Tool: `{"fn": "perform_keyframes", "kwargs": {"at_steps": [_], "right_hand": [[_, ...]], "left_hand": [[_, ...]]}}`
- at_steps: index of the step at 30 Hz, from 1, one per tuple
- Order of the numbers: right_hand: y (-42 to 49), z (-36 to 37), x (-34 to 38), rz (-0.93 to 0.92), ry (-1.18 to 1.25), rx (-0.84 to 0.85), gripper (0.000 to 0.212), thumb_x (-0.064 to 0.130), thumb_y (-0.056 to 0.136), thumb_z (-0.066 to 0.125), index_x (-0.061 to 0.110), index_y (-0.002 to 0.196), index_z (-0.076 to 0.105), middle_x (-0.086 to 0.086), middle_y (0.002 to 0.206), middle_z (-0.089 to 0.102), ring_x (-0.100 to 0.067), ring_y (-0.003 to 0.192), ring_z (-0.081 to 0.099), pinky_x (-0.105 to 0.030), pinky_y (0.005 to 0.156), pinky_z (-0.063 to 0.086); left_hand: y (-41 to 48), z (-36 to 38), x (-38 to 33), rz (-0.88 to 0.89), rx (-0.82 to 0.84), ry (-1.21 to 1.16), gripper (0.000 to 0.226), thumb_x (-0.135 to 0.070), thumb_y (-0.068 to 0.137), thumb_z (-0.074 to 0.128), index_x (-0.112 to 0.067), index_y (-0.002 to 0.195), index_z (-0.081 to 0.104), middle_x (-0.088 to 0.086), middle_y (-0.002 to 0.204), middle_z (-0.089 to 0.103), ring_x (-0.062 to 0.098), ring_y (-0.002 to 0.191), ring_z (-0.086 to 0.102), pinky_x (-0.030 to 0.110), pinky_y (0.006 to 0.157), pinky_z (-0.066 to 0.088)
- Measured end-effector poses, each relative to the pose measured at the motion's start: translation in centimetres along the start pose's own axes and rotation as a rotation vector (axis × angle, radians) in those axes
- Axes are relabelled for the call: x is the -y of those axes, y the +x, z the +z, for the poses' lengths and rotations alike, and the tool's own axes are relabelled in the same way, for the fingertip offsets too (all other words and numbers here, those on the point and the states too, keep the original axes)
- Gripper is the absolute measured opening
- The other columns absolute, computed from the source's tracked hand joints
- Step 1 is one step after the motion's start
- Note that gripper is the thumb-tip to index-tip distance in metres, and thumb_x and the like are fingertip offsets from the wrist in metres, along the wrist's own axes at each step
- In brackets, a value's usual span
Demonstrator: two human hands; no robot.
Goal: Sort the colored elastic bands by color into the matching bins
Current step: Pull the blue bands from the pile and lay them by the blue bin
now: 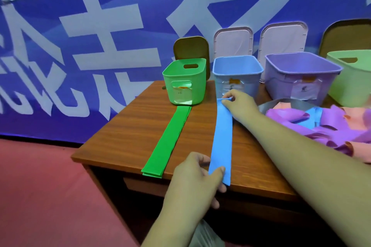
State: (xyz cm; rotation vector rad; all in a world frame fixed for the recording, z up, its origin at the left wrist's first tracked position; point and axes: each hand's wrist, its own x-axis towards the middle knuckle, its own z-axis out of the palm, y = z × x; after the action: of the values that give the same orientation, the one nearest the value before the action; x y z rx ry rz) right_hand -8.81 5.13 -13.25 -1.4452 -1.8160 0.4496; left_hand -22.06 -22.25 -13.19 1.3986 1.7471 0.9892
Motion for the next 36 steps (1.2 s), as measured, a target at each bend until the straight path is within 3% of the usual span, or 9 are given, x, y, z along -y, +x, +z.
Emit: {"fn": "perform_keyframes", "kwargs": {"at_steps": [6, 9, 12, 17, 20, 26, 29, 32, 36], "right_hand": [[-0.4, 0.4, -0.7, -0.011, -0.045, 0.010, 0.016, 0.024, 0.096, 0.066, 0.025, 0.110, 0.074, 0.006, 0.104, 0.069, -0.015, 0.098, 0.061, -0.026, 0.079, 0.040], [-0.6, -0.4, -0.5, -0.028, -0.051, -0.002, 0.028, 0.015, 0.091, 0.066, 0.022, 0.118, 0.074, -0.001, 0.119, 0.072, -0.020, 0.110, 0.065, -0.026, 0.088, 0.044], [-0.9, -2.1, 0.3, -0.055, -0.051, -0.023, 0.031, 0.011, 0.090, 0.061, 0.022, 0.116, 0.075, -0.004, 0.124, 0.070, -0.022, 0.111, 0.064, -0.026, 0.084, 0.043], [-2.4, -7.5, 0.7, -0.109, -0.048, -0.018, 0.021, 0.015, 0.094, 0.062, 0.026, 0.101, 0.078, 0.007, 0.110, 0.066, -0.012, 0.101, 0.059, -0.025, 0.081, 0.041], [-3.1, -11.6, -0.8, -0.059, 0.025, -0.038, 0.020, 0.014, 0.089, 0.064, 0.029, 0.091, 0.078, 0.012, 0.098, 0.074, -0.010, 0.094, 0.067, -0.023, 0.075, 0.047], [-4.7, -20.1, -7.3, -0.019, -0.182, -0.023, 0.017, 0.013, 0.091, 0.068, 0.028, 0.087, 0.075, 0.007, 0.095, 0.077, -0.018, 0.096, 0.071, -0.032, 0.088, 0.053], [-5.7, -22.6, -10.7, 0.039, -0.219, -0.039, 0.015, 0.015, 0.092, 0.069, 0.029, 0.090, 0.074, 0.008, 0.095, 0.075, -0.018, 0.097, 0.069, -0.033, 0.089, 0.052], [-7.0, -22.8, -12.8, 0.047, -0.226, -0.022, 0.015, 0.017, 0.092, 0.069, 0.030, 0.094, 0.076, 0.011, 0.097, 0.075, -0.015, 0.094, 0.068, -0.033, 0.088, 0.052], [-8.9, -22.3, -15.2, 0.005, -0.267, 0.007, 0.019, 0.016, 0.092, 0.064, 0.032, 0.095, 0.074, 0.007, 0.102, 0.073, -0.015, 0.090, 0.064, -0.034, 0.083, 0.051]], "left_hand": [[-0.3, -0.2, 0.4, 0.005, -0.029, 0.032, 0.017, -0.043, 0.103, 0.059, -0.032, 0.113, 0.052, -0.008, 0.069, 0.077, 0.016, 0.047, 0.065, 0.030, 0.058, 0.058], [-0.1, -0.2, 0.6, 0.075, -0.110, 0.076, 0.013, -0.043, 0.102, 0.059, -0.031, 0.106, 0.057, -0.011, 0.065, 0.075, 0.002, 0.062, 0.065, 0.029, 0.069, 0.054], [0.2, -0.1, -0.2, 0.139, -0.127, 0.059, 0.008, -0.036, 0.101, 0.061, -0.029, 0.099, 0.063, -0.007, 0.064, 0.074, -0.001, 0.065, 0.067, 0.028, 0.070, 0.050], [1.5, 1.6, -2.9, 0.255, -0.019, 0.103, 0.014, -0.031, 0.101, 0.058, -0.026, 0.092, 0.068, -0.006, 0.064, 0.073, -0.001, 0.060, 0.063, 0.020, 0.062, 0.045], [2.6, 3.6, -5.0, 0.311, 0.052, 0.065, 0.014, -0.026, 0.101, 0.059, -0.022, 0.093, 0.070, -0.003, 0.064, 0.074, 0.001, 0.052, 0.058, 0.017, 0.055, 0.042], [5.2, 9.0, -9.9, 0.367, 0.115, -0.056, 0.014, -0.026, 0.097, 0.063, -0.019, 0.087, 0.070, 0.000, 0.065, 0.074, 0.011, 0.056, 0.059, 0.032, 0.065, 0.052], [7.4, 12.3, -12.7, 0.410, 0.079, -0.082, 0.008, -0.019, 0.093, 0.064, -0.023, 0.091, 0.072, -0.003, 0.075, 0.076, 0.008, 0.069, 0.068, 0.034, 0.073, 0.060], [10.2, 15.9, -14.8, 0.473, 0.036, 0.015, 0.015, -0.014, 0.089, 0.063, -0.025, 0.095, 0.072, -0.006, 0.086, 0.076, 0.010, 0.088, 0.072, 0.030, 0.086, 0.057], [13.2, 21.1, -16.6, 0.493, 0.082, 0.394, 0.027, -0.010, 0.091, 0.061, -0.015, 0.115, 0.072, 0.008, 0.117, 0.074, 0.027, 0.114, 0.065, 0.034, 0.091, 0.047]]}}
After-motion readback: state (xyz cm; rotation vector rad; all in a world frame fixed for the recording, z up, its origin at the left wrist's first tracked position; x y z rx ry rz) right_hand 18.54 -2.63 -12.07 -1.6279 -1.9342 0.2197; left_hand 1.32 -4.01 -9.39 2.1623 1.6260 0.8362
